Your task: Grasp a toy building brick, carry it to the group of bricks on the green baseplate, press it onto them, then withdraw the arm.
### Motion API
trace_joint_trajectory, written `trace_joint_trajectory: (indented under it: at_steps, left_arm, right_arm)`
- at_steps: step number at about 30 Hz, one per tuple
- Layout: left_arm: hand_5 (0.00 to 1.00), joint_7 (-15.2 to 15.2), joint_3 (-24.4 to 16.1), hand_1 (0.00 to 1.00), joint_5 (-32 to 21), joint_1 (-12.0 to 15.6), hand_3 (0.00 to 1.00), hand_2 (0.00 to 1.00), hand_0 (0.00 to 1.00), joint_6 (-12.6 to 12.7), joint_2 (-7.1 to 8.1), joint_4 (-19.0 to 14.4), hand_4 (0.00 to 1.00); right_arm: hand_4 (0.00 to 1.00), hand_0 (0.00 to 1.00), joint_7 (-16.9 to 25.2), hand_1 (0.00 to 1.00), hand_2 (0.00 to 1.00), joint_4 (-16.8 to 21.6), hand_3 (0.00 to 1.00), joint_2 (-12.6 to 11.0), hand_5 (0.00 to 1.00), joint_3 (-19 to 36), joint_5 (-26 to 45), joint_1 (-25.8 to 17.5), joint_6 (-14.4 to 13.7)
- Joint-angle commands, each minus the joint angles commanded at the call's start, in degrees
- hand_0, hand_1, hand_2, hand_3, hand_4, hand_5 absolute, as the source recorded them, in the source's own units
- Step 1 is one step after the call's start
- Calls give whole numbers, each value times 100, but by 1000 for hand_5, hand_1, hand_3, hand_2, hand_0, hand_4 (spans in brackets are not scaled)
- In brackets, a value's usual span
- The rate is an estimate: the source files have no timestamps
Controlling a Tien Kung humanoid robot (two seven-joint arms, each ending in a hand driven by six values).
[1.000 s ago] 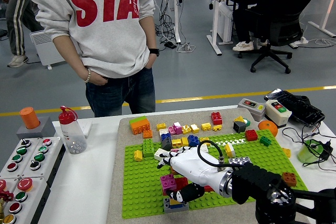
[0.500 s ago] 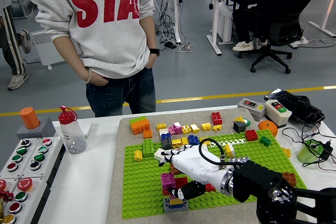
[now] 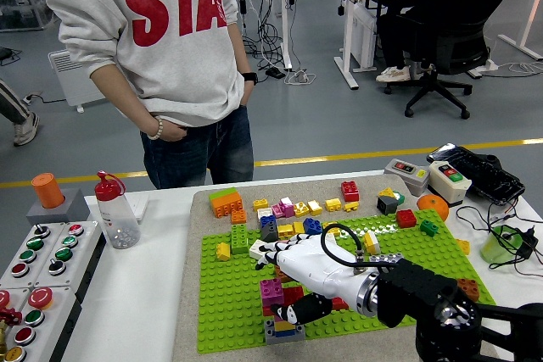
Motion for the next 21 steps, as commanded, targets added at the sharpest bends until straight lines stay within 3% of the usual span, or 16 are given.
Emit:
trace_joint_trajectory:
  at_steps: [10, 21]
  left_arm:
    - [998, 3, 2, 687, 1, -3, 574, 672, 653, -5, 2, 0, 281]
    - [998, 6, -2, 686, -1, -9, 573, 672, 653, -11, 4, 0, 281]
  right_arm:
    - [681, 894, -9, 826, 963, 241, 805, -69, 372, 70, -26, -50, -4]
    - [680, 894, -23, 826, 967, 767, 815, -312, 374, 501, 27, -311, -10]
